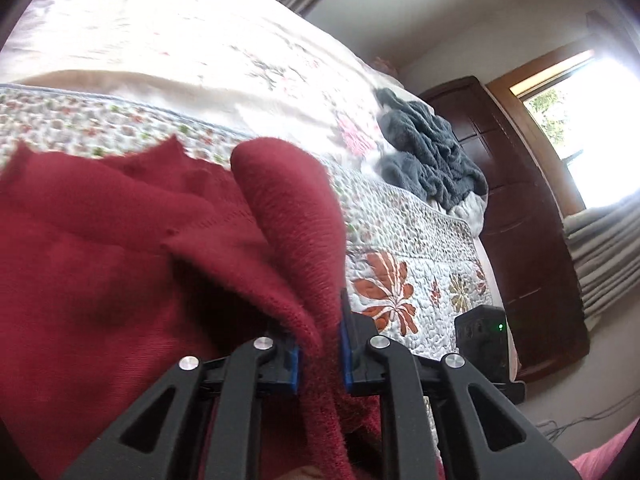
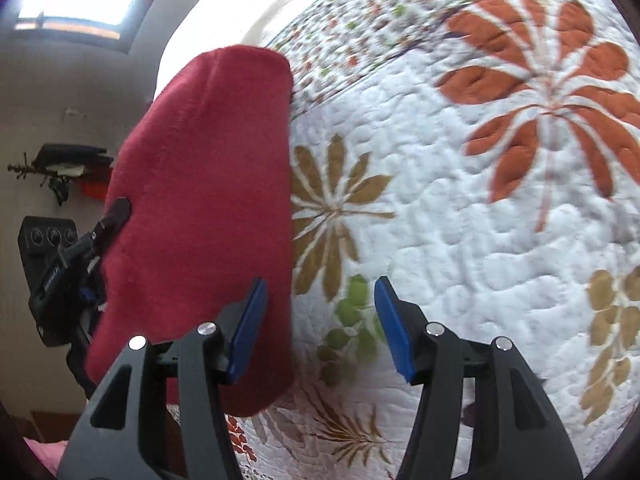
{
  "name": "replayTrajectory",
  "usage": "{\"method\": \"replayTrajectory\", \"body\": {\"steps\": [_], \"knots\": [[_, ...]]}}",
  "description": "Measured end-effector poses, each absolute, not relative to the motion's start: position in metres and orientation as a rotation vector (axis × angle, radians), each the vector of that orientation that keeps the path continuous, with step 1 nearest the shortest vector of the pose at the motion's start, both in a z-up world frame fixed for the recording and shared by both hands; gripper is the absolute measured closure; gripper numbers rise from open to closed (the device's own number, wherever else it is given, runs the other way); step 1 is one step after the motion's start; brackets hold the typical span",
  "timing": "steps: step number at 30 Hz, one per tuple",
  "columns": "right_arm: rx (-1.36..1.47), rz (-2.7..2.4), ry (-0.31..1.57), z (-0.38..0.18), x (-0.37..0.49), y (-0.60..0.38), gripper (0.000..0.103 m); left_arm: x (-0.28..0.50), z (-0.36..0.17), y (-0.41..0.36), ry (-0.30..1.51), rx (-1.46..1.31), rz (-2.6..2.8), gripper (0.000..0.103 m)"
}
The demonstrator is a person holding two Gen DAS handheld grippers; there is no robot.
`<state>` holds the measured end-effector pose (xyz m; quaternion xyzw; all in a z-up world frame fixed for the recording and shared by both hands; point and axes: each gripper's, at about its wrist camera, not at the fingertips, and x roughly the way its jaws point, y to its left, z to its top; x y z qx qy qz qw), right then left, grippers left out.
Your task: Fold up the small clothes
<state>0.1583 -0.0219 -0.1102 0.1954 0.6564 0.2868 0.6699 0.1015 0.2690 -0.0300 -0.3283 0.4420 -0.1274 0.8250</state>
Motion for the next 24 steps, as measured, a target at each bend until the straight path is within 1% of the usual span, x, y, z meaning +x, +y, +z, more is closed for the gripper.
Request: {"method": "replayTrajectory", "body": {"steps": [8,10,16,20,24], "knots": [[0.407,0.711,1.49,-0.112,0.153,0.02,0.047,0.064,-0.004,0.342,0.884,-0.621,-0.157,0.089],[0.401,0.729,1.492,-0.113,0.154,0.03,0.047,0.055,-0.005,0.36,0.889,-0.613,-0.125,0.089],[0.346,0.807,1.501,-0.111,0.148,0.073,0.045,0.034,-0.024,0.4,0.909,-0.643,-0.065,0.089],[0.318,0.841,1.509,-0.111,0.142,0.095,0.04,0.022,-0.037,0.425,0.9,-0.677,-0.004,0.089],[0.293,0.855,1.532,-0.116,0.133,0.112,0.038,0.015,-0.063,0.445,0.939,-0.722,0.012,0.089]]}}
